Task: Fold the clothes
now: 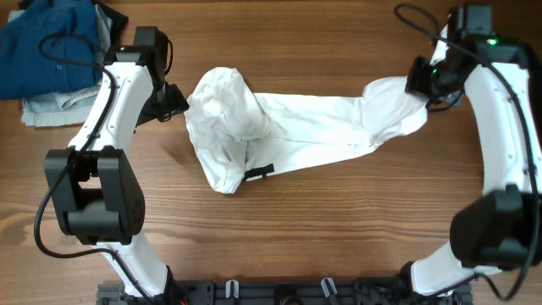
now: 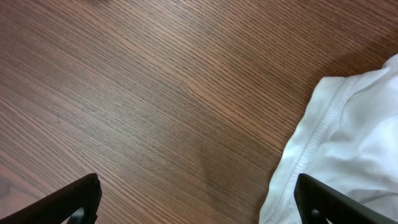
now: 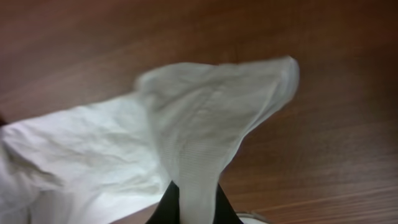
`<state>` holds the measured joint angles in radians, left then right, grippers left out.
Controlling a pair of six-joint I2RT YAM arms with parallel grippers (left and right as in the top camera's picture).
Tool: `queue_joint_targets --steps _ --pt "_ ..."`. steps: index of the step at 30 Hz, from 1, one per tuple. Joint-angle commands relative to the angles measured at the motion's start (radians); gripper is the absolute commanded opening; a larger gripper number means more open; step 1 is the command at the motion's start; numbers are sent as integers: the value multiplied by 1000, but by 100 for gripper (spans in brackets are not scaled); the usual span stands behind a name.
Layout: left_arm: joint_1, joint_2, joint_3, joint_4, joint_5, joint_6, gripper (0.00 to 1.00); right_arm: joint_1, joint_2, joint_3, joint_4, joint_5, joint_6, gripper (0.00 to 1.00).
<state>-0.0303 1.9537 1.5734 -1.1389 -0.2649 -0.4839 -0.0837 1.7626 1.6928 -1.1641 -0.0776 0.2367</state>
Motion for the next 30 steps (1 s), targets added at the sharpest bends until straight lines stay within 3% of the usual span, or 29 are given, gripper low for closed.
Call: queue_joint_targets --steps 1,9,17,30 --pt "9 -22 -6 2 -16 8 100 12 -53 89 -35 -21 -28 4" --pt "9 -22 -6 2 -13 8 100 72 21 82 -73 13 -35 4" --pt "9 -22 -6 3 -13 8 100 220 184 82 -56 22 -26 4" --pt "9 -22 -6 3 -13 8 100 436 364 82 77 -62 54 4"
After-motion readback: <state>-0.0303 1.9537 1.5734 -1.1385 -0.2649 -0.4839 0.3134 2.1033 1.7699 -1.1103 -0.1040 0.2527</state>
